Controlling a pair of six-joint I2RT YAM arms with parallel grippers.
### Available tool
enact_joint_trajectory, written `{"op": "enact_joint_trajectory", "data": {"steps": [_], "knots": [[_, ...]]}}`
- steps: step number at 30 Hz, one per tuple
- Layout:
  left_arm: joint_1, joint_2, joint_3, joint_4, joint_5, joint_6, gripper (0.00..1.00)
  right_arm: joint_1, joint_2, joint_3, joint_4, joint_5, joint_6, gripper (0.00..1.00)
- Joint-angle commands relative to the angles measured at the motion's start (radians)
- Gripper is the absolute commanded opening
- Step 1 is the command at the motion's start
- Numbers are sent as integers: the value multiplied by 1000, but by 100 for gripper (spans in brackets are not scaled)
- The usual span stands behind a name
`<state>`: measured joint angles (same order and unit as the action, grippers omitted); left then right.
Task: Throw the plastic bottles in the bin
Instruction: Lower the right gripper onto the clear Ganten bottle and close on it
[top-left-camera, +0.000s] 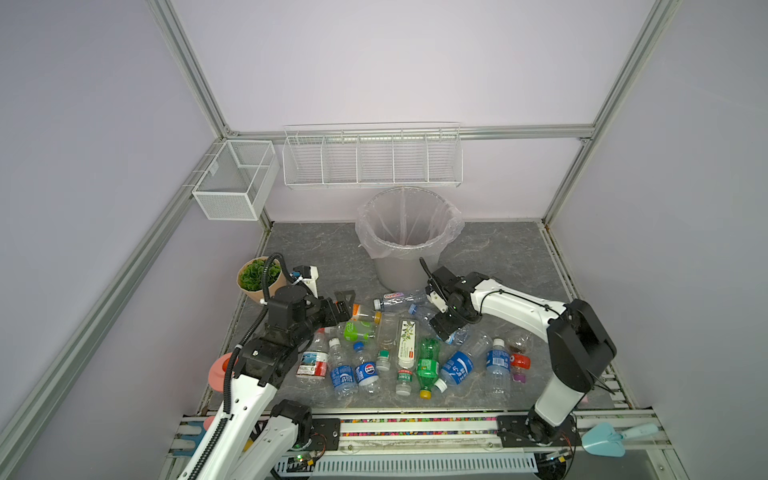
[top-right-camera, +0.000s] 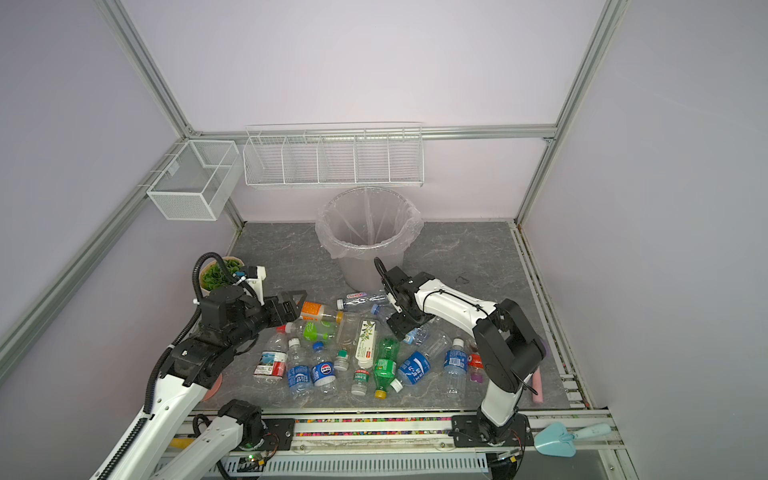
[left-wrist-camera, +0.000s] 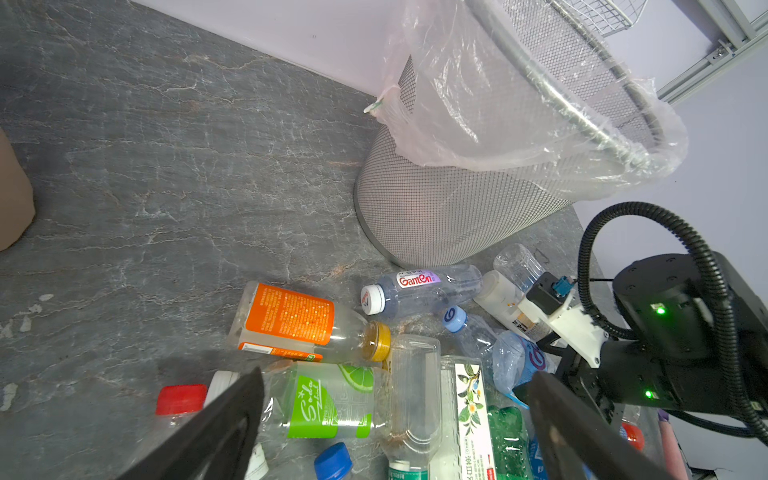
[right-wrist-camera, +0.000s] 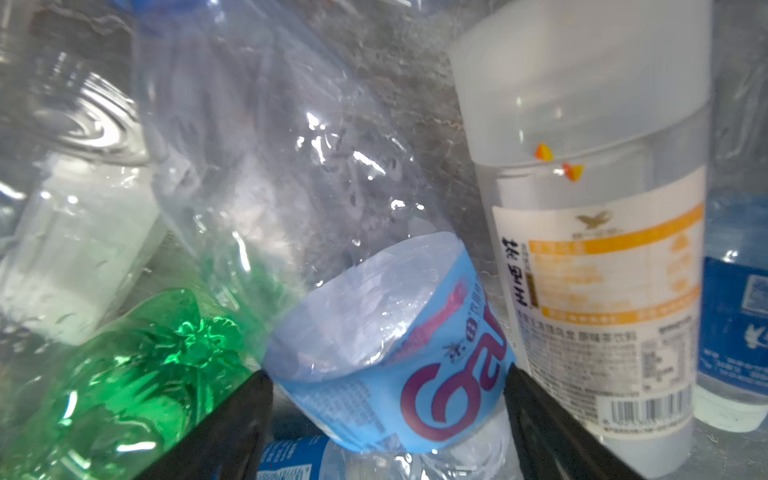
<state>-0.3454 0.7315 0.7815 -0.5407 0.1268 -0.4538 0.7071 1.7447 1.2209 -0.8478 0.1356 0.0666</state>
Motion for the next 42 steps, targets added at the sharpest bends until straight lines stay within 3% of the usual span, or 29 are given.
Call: {"op": "enact_joint_trajectory", "data": {"steps": [1,11,18,21,30,36,42], "knots": [[-3,1,10,-13,-18,18,99,0,51,-24,40,27,-9,89],[-3,3,8,-15,-21,23,99,7,99,-43,73,93,2,87],[-2,-1,5,-15,-22,22,99,12,84,-51,78,132,3,98],[-2,-2,6,-15,-23,21,99,9,93,-52,85,111,-10,98],[-3,-10,5,-22,-32,26,99,10,95,-58,93,76,-11,81],[-2,-9,5,-19,-30,24,99,21,64,-82,95,87,-10,76],[-2,-10,6,-19,-30,23,99,39,32,-106,95,104,1,60]]}}
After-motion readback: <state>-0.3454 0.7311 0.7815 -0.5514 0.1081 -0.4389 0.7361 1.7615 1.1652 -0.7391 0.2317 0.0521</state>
